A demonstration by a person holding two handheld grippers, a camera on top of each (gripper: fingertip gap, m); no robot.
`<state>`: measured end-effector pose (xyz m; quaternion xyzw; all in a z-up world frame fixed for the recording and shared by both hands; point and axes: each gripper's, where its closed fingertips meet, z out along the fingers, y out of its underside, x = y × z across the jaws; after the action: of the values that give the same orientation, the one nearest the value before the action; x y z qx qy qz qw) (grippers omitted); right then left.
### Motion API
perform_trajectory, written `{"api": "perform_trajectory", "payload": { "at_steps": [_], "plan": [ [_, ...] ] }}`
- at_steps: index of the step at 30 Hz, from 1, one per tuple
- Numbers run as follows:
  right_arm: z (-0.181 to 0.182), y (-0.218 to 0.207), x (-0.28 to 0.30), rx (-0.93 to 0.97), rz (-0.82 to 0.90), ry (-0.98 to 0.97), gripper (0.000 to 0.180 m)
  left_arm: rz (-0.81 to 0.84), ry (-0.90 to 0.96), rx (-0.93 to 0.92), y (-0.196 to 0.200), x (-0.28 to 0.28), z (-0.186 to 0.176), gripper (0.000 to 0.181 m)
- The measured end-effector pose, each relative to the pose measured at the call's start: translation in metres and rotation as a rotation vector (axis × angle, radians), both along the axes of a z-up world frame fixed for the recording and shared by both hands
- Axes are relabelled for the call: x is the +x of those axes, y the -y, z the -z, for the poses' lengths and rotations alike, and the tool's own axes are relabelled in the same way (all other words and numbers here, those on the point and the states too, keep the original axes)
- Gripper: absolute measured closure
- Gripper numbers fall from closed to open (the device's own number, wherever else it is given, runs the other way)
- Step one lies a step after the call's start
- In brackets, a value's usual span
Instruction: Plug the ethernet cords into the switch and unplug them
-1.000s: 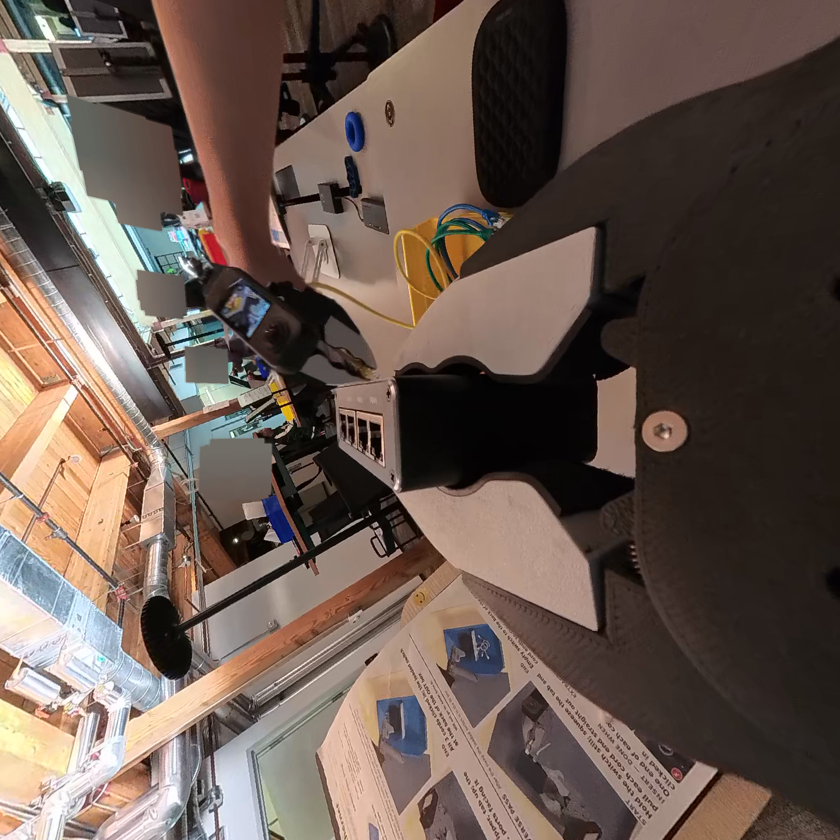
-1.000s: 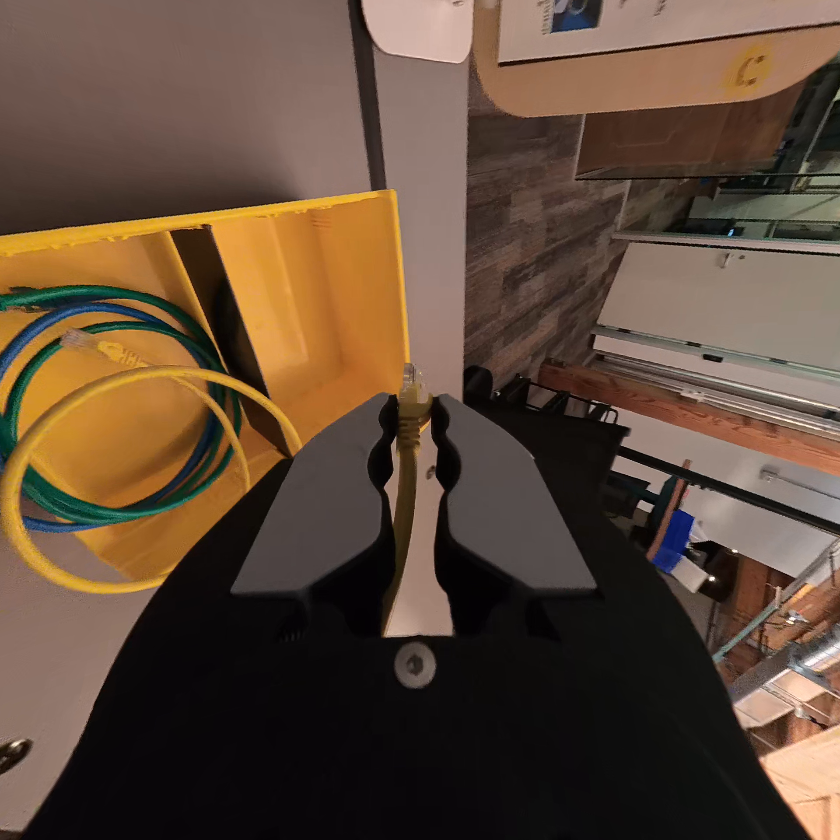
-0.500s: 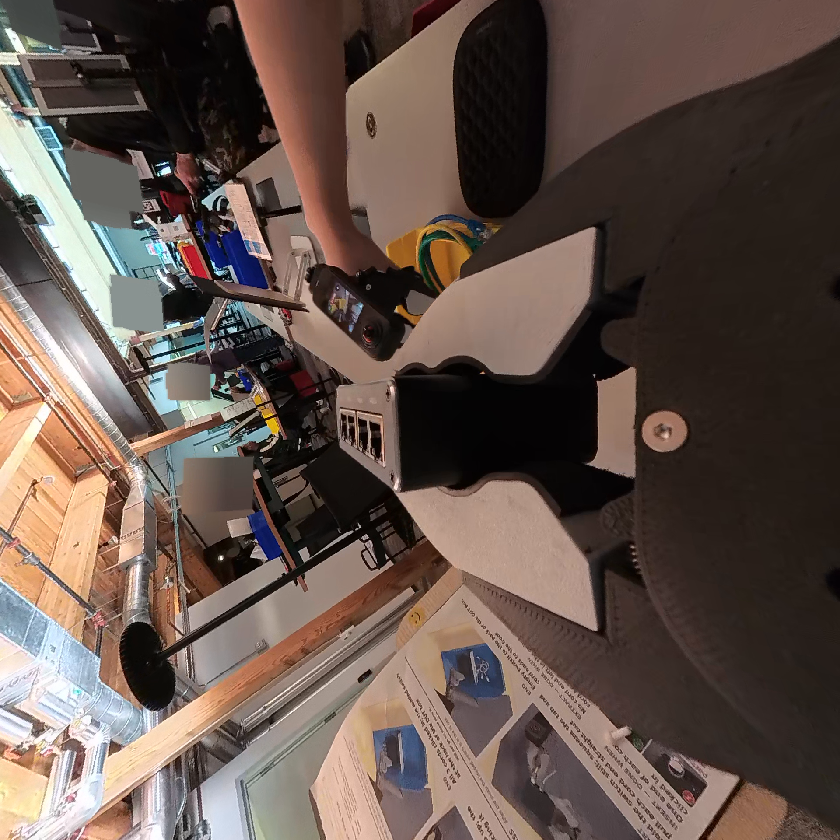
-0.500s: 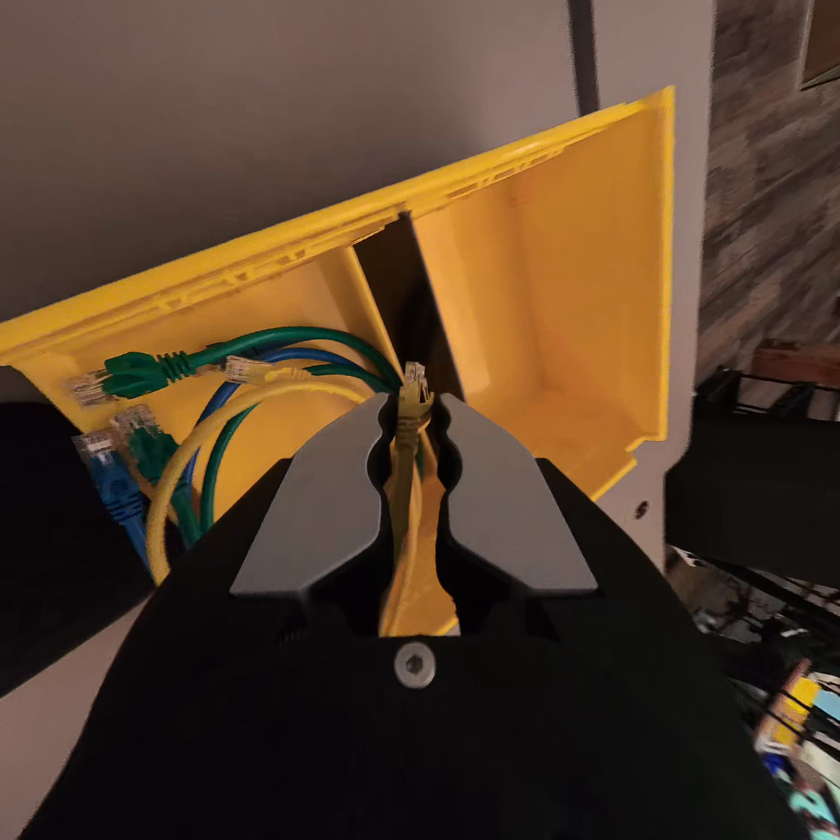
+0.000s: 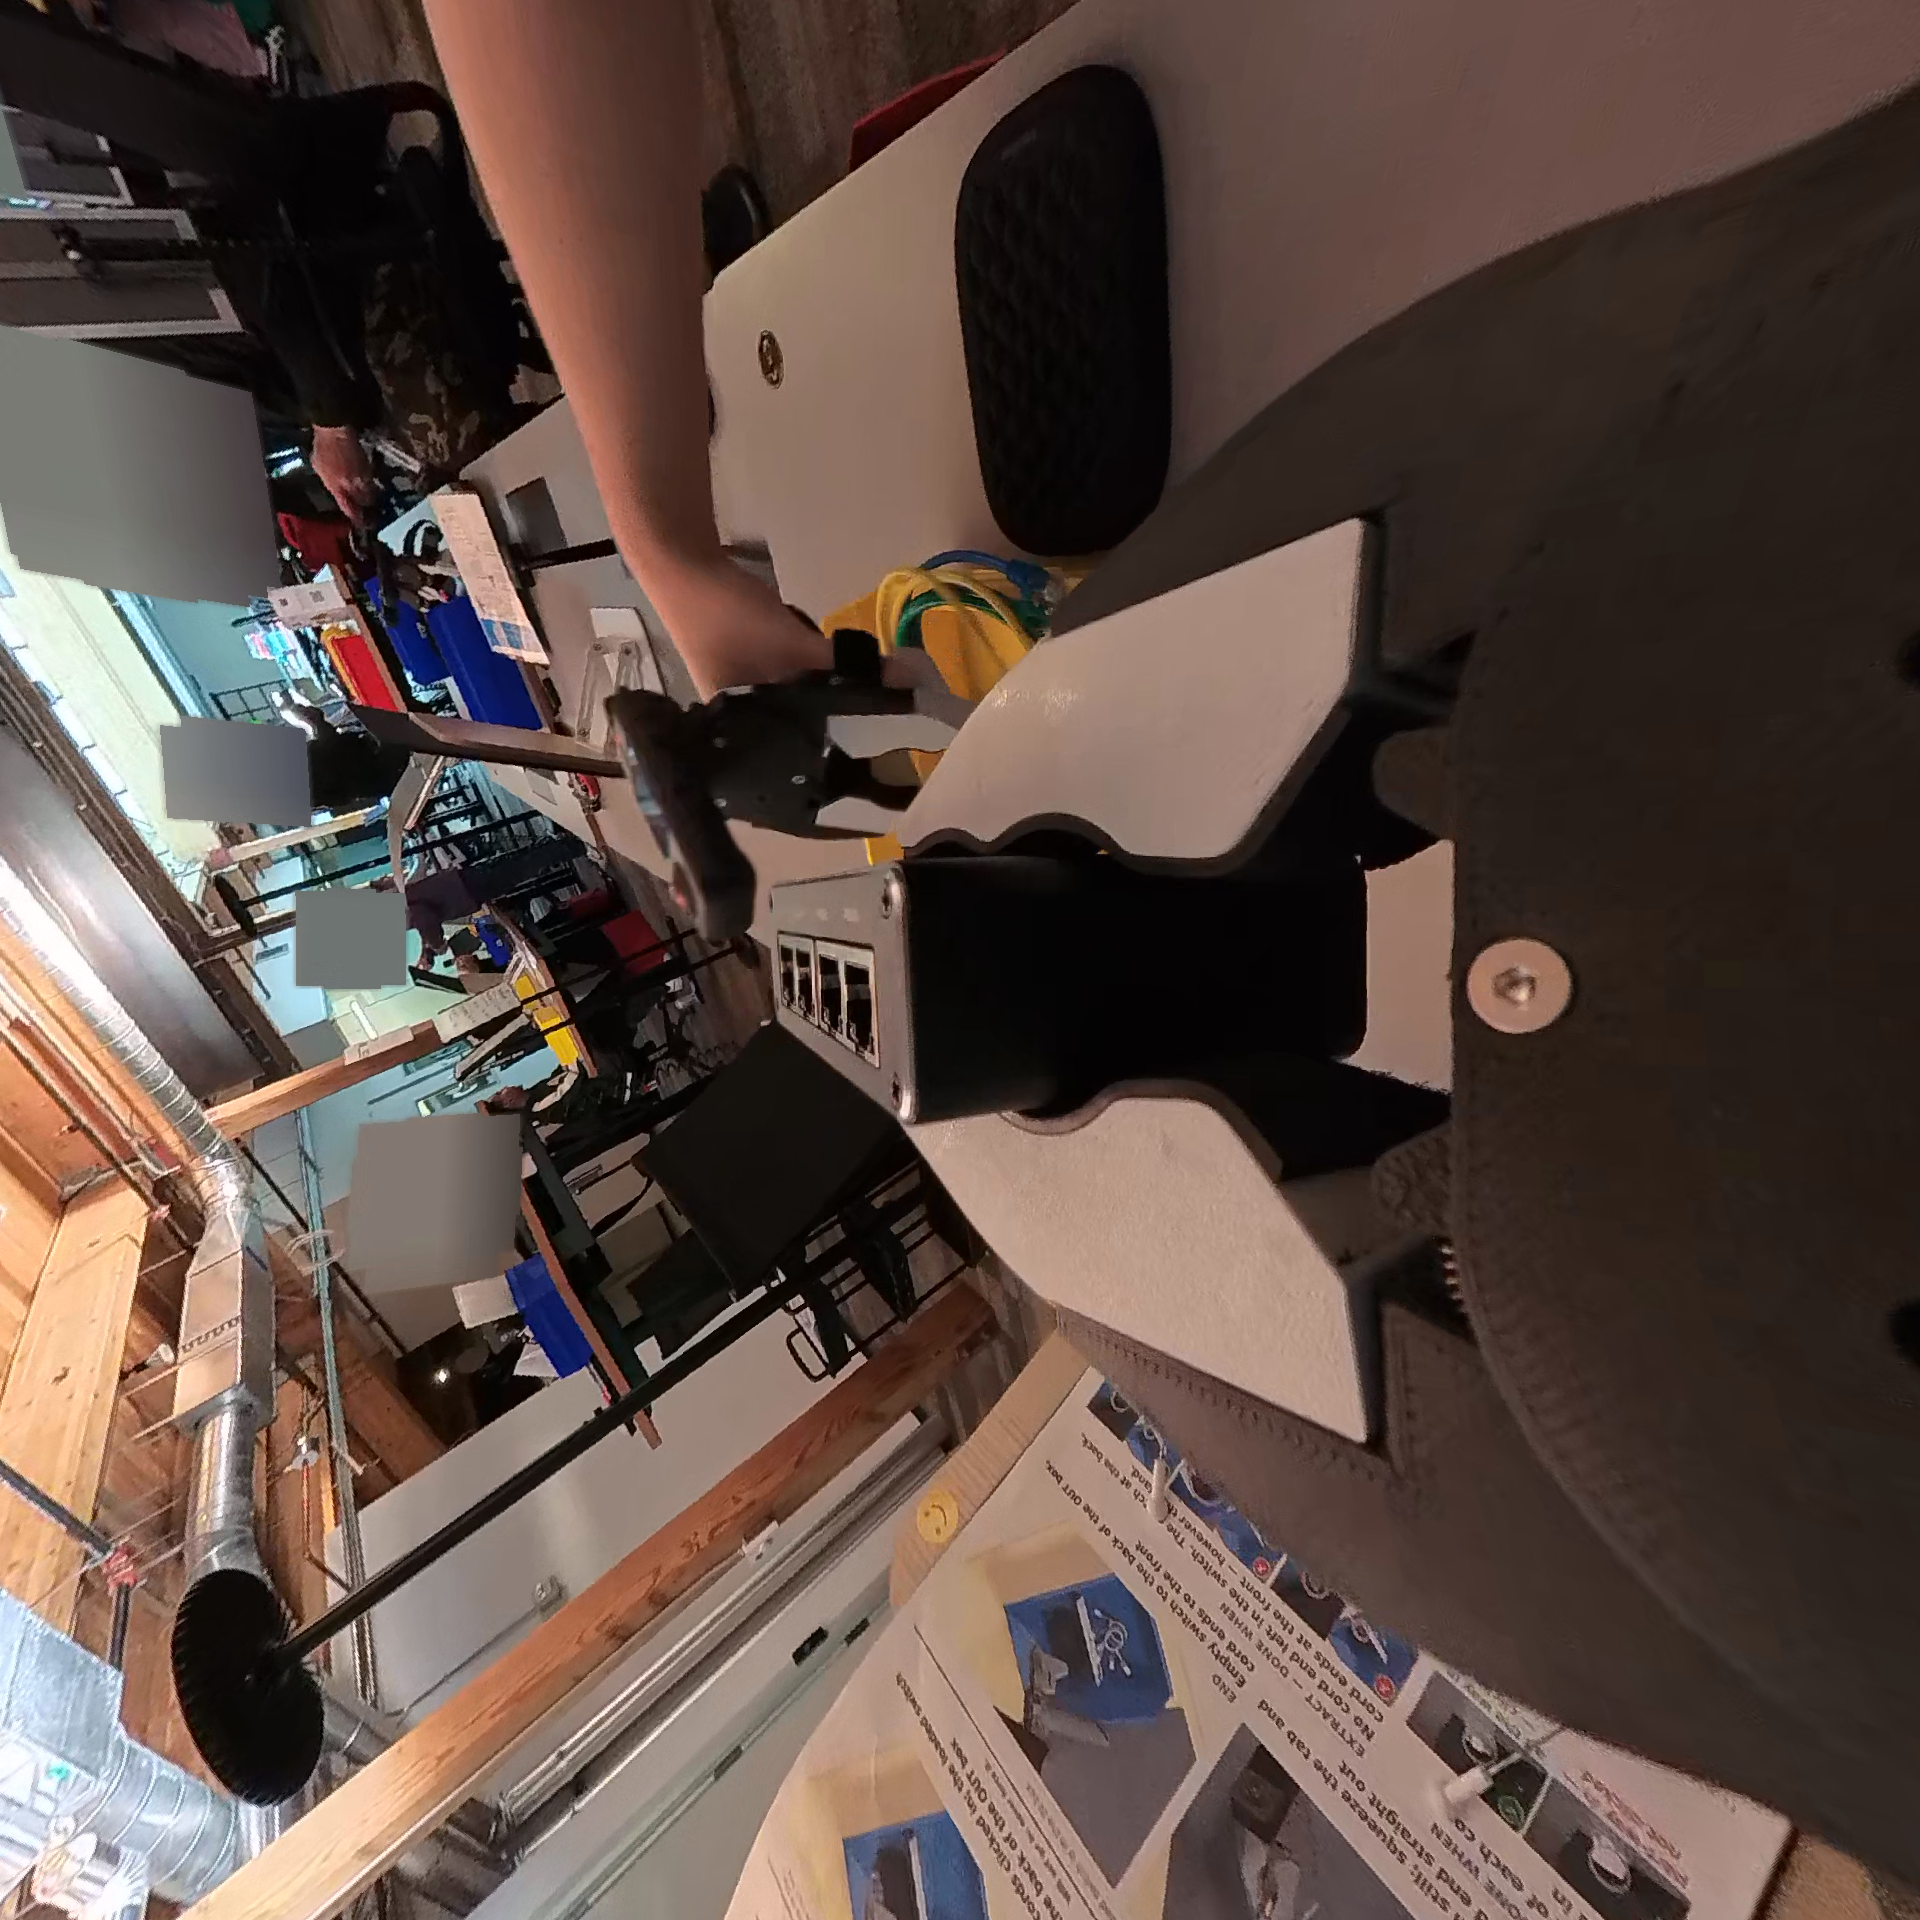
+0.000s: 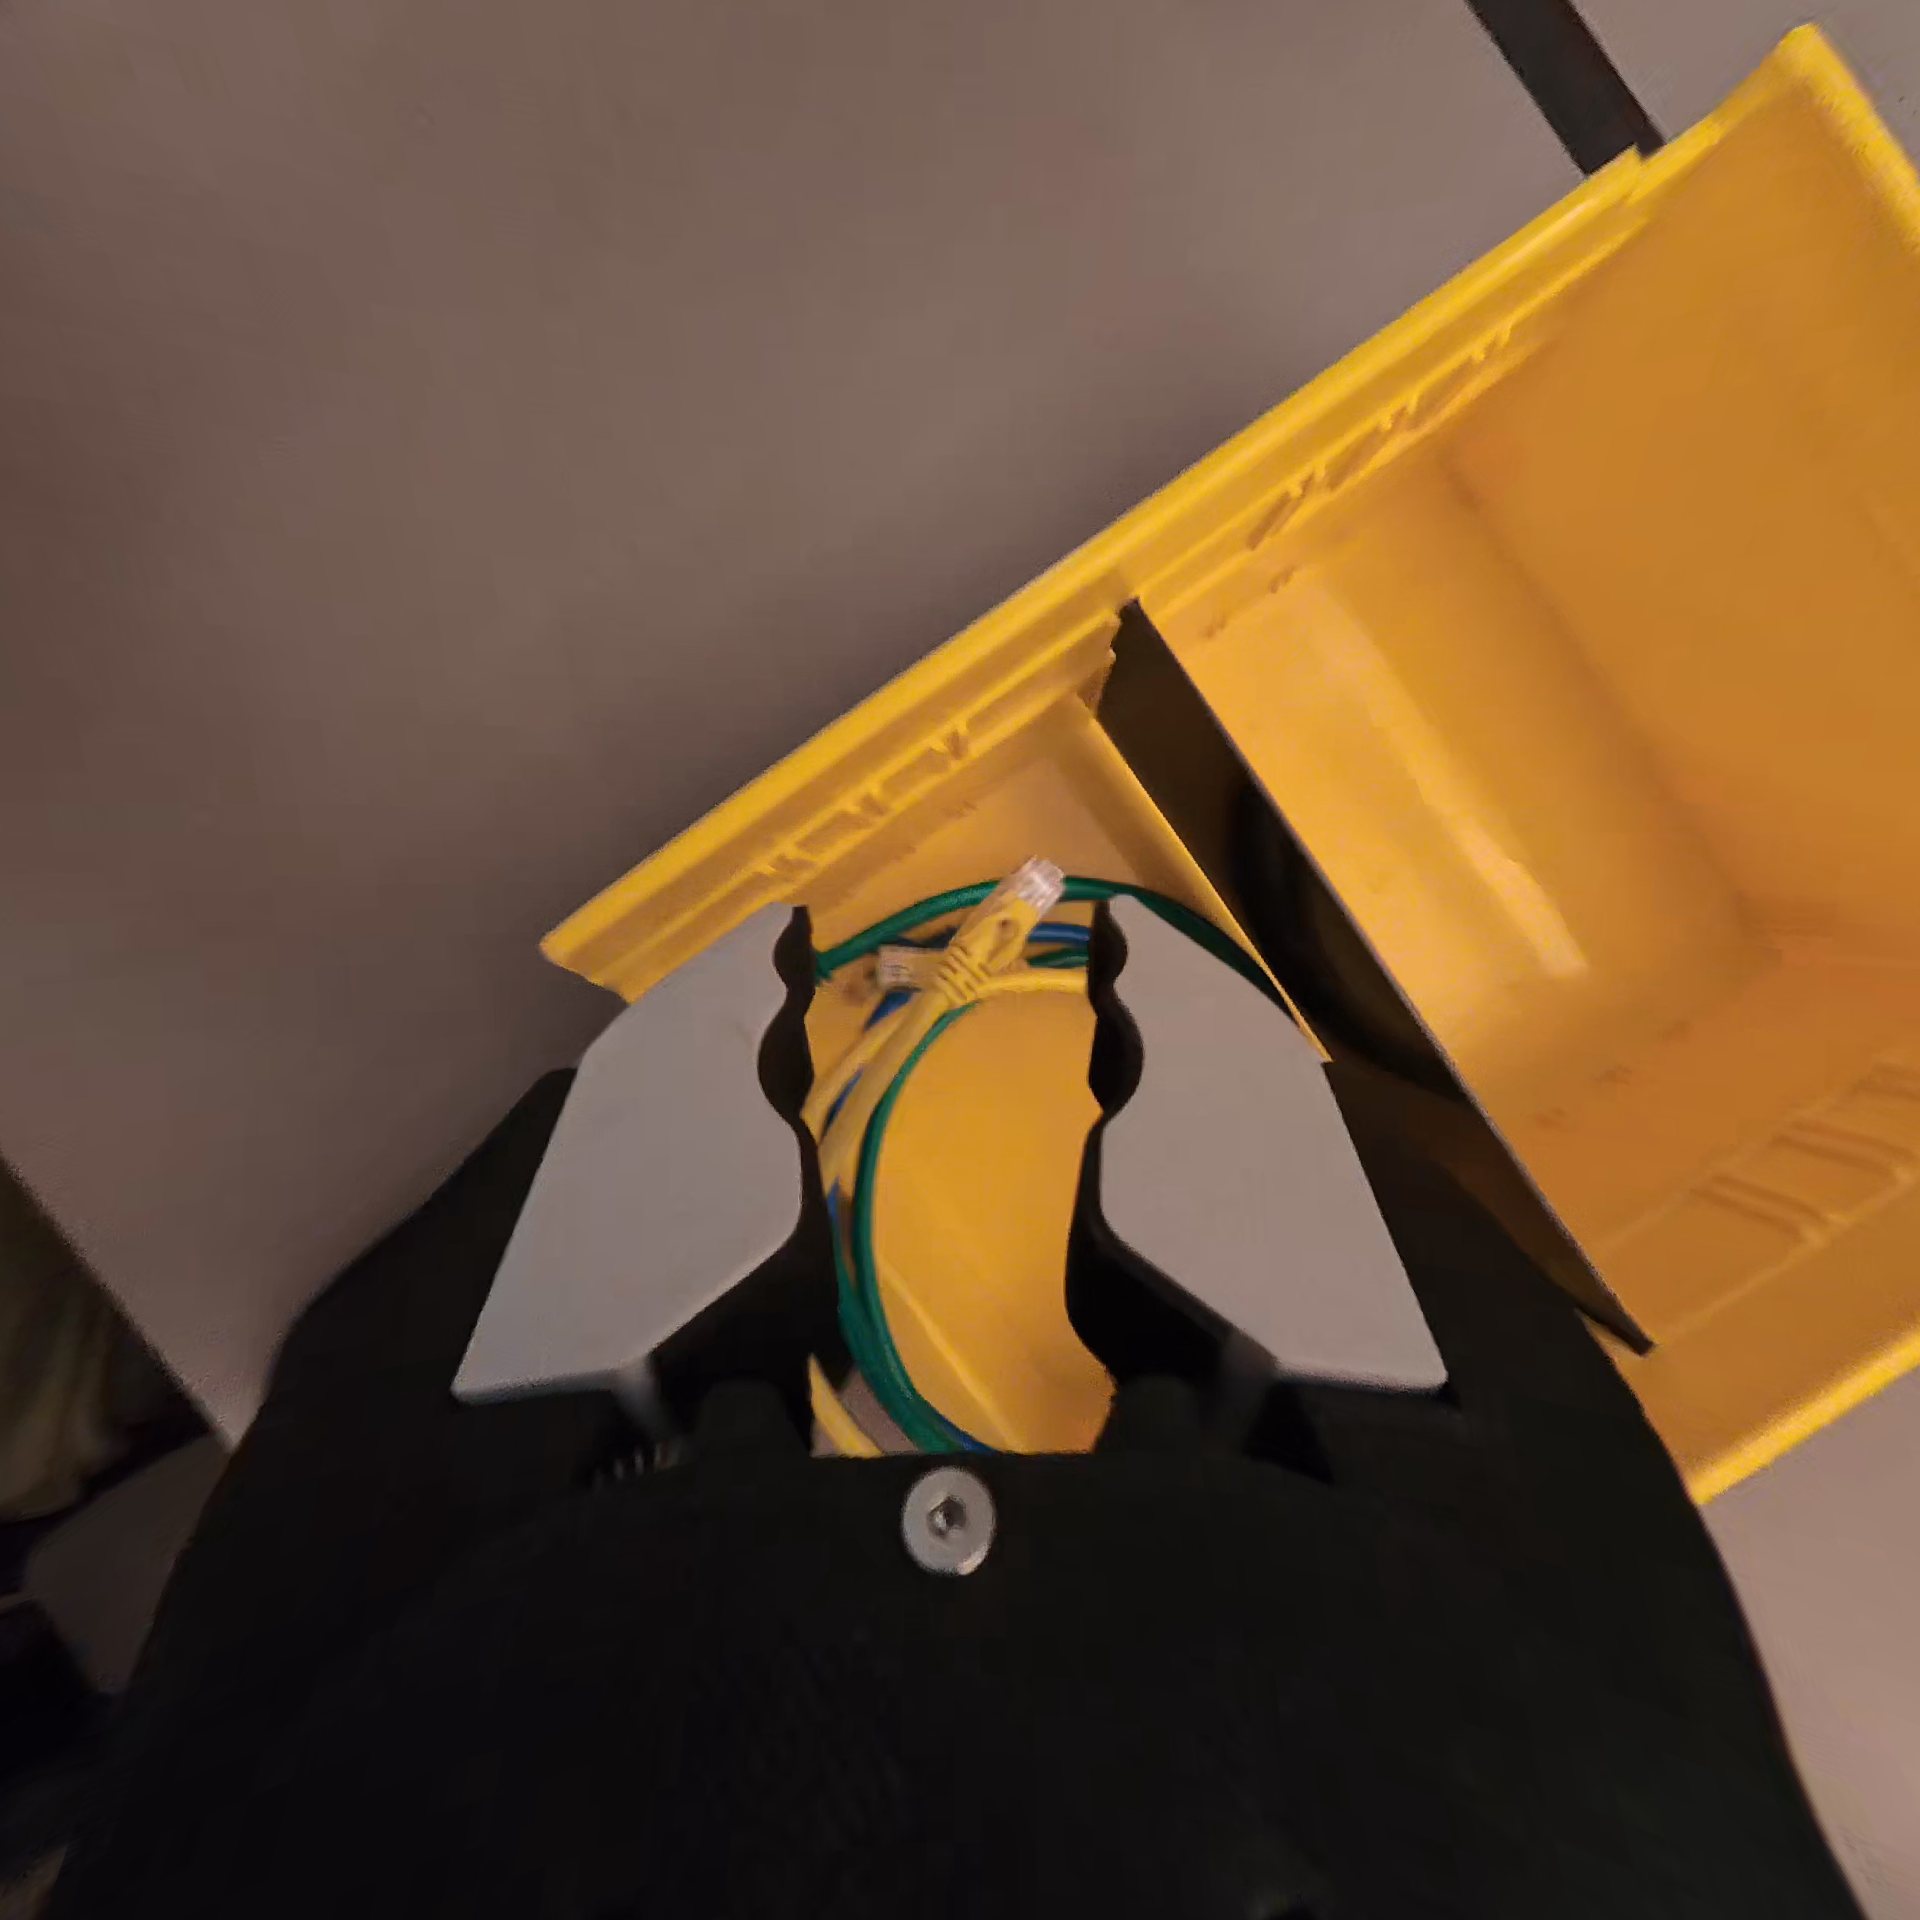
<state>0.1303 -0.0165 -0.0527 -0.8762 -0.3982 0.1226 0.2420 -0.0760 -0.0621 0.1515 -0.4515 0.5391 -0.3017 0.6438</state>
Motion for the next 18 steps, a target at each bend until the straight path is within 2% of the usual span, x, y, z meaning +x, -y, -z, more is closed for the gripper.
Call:
{"api": "perform_trajectory", "payload": {
  "at_steps": [4, 7, 10, 13, 15, 18],
  "plan": [
    [-0.029, 0.000, -0.005, 0.059, 0.006, -0.108, 0.125, 0.026, -0.016, 0.003, 0.004, 0.004, 0.004, 0.144],
    [-0.068, -0.004, -0.017, 0.242, -0.028, -0.162, 0.123, 0.061, -0.035, 0.033, 0.009, 0.010, 0.009, 0.144],
    [-0.129, 0.008, -0.060, 0.494, -0.137, -0.280, 0.118, 0.087, -0.056, 0.085, 0.014, 0.017, 0.015, 0.144],
    [-0.180, 0.040, -0.113, 0.733, -0.312, -0.332, 0.116, 0.111, -0.087, 0.124, 0.018, 0.024, 0.023, 0.144],
    [-0.200, 0.060, -0.141, 0.874, -0.410, -0.306, 0.119, 0.098, -0.101, 0.149, 0.018, 0.027, 0.028, 0.144],
    [-0.203, 0.075, -0.170, 0.964, -0.497, -0.230, 0.124, 0.096, -0.141, 0.196, 0.018, 0.031, 0.036, 0.144]
  ]
}}
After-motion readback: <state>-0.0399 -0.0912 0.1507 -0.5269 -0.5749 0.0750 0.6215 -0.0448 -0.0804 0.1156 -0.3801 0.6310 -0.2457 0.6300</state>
